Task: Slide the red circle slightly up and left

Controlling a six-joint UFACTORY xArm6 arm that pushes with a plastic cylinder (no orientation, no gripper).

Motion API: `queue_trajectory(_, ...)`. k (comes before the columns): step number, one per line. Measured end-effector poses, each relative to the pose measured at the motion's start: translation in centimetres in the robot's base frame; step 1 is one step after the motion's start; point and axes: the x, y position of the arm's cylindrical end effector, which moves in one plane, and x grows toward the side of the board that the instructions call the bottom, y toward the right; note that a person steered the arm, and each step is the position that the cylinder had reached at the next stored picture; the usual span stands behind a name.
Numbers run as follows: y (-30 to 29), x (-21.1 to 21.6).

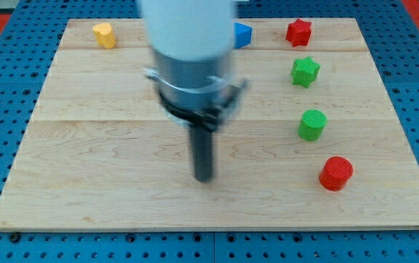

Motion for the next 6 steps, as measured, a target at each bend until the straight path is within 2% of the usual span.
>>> queue_trajectory(1,13.9,5.1)
queue_trajectory(2,22.8,4.0)
queue_trajectory(4,14.7,-0.9)
queue_trajectory(5,15.2,-0.9)
queue_trajectory(6,20.5,2.2)
